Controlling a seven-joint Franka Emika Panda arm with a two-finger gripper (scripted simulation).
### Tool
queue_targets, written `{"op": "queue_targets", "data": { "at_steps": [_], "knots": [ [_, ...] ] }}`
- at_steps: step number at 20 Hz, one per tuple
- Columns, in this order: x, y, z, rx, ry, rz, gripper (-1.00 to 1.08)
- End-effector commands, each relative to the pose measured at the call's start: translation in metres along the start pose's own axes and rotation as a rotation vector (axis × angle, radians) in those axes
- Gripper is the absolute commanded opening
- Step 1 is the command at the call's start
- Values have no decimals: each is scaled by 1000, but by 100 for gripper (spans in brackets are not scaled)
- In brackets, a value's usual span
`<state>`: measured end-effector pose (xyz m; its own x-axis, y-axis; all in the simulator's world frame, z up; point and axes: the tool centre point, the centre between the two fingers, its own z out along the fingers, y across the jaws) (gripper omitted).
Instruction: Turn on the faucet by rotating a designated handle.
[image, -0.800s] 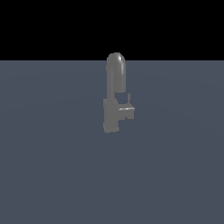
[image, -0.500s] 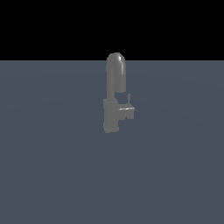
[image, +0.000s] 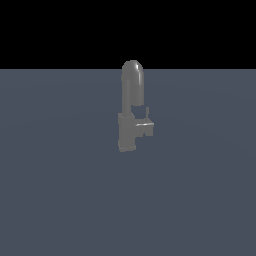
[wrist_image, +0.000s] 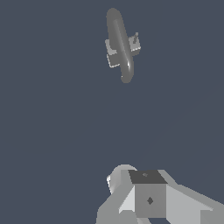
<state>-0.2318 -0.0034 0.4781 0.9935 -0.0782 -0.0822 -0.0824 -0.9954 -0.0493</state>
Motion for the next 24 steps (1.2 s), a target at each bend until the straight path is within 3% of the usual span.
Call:
{"op": "queue_targets", "data": {
  "at_steps": [1, 24],
  "knots": [
    [10, -1, 1, 19, -24, 19, -100],
    [136, 4, 35, 273, -346, 276, -100]
  ]
}}
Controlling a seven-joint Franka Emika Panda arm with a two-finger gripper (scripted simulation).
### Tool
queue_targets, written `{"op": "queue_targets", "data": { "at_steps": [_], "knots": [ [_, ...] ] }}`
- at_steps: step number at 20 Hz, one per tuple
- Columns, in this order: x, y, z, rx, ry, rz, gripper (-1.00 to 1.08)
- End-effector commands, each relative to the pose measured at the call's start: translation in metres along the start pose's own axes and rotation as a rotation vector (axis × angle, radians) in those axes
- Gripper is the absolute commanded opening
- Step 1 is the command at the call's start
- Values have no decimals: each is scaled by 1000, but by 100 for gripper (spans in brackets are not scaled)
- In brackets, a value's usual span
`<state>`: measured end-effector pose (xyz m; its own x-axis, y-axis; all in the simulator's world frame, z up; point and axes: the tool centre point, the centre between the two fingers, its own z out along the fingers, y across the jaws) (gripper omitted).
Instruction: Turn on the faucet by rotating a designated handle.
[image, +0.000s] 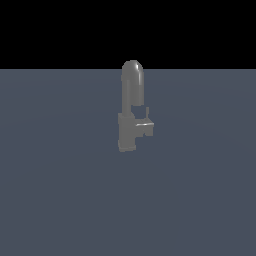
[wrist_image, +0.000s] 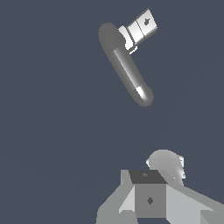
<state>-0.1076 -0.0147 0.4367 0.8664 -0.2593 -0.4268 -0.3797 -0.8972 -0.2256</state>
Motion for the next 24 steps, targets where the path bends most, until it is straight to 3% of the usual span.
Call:
{"op": "queue_targets", "data": {
  "at_steps": [1, 24],
  "knots": [
    [15, -1, 1, 30, -38, 30, -100],
    [155, 7, 42, 323, -405, 314, -100]
  ]
}}
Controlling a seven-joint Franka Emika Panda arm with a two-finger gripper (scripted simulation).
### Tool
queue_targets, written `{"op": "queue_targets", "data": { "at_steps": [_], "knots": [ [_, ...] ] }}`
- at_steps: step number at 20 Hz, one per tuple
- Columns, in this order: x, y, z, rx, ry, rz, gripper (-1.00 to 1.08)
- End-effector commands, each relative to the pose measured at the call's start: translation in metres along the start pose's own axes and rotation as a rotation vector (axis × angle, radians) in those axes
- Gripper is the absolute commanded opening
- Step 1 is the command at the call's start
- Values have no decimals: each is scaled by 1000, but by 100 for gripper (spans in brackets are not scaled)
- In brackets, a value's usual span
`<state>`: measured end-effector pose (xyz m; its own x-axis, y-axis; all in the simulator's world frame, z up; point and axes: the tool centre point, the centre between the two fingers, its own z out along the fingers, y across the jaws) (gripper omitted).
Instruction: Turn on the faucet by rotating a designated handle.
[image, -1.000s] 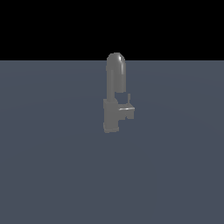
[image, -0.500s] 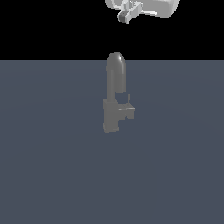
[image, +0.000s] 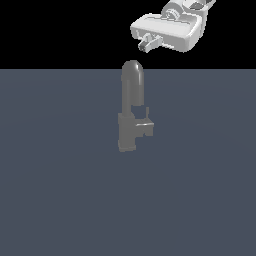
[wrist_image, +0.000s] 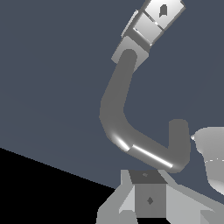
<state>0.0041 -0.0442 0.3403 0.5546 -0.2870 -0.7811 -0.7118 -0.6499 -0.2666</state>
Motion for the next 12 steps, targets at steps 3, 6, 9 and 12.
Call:
{"op": "queue_targets", "data": {
  "at_steps": [3, 6, 9, 12],
  "knots": [
    [31, -2, 3, 63, -79, 60, -100],
    [52, -2, 6, 106, -133, 102, -100],
    [73, -1, 11, 151, -189, 145, -100],
    [95, 0, 17, 199, -248, 191, -100]
  ]
}}
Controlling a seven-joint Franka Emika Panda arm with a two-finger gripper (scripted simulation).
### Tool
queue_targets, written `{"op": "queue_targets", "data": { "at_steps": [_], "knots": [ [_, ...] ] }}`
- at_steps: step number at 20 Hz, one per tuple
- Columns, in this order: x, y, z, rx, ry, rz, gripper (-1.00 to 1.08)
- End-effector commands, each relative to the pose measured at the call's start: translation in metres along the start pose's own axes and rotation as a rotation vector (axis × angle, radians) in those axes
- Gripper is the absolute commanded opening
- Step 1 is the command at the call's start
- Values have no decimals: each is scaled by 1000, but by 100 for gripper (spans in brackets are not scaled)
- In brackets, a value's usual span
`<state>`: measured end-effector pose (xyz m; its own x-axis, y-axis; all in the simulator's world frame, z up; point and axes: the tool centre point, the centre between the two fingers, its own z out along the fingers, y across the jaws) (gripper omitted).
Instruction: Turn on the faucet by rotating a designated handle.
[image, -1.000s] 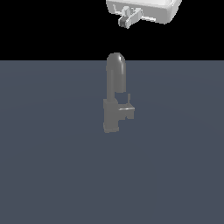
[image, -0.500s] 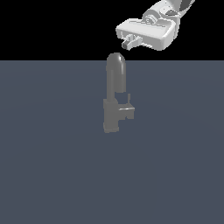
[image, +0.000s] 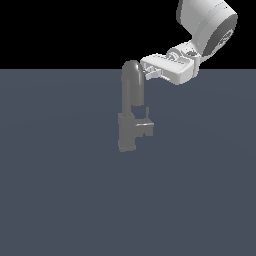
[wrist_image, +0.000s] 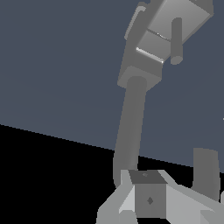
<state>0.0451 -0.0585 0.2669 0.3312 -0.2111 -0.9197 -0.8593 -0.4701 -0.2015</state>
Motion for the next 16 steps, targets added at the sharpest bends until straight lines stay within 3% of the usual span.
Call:
{"op": "queue_targets", "data": {
  "at_steps": [1, 9, 16],
  "knots": [
    [20, -1, 1, 41, -51, 39, -100],
    [78, -1, 12, 163, -201, 159, -100],
    [113, 1, 24, 239, -292, 233, -100]
  ]
}}
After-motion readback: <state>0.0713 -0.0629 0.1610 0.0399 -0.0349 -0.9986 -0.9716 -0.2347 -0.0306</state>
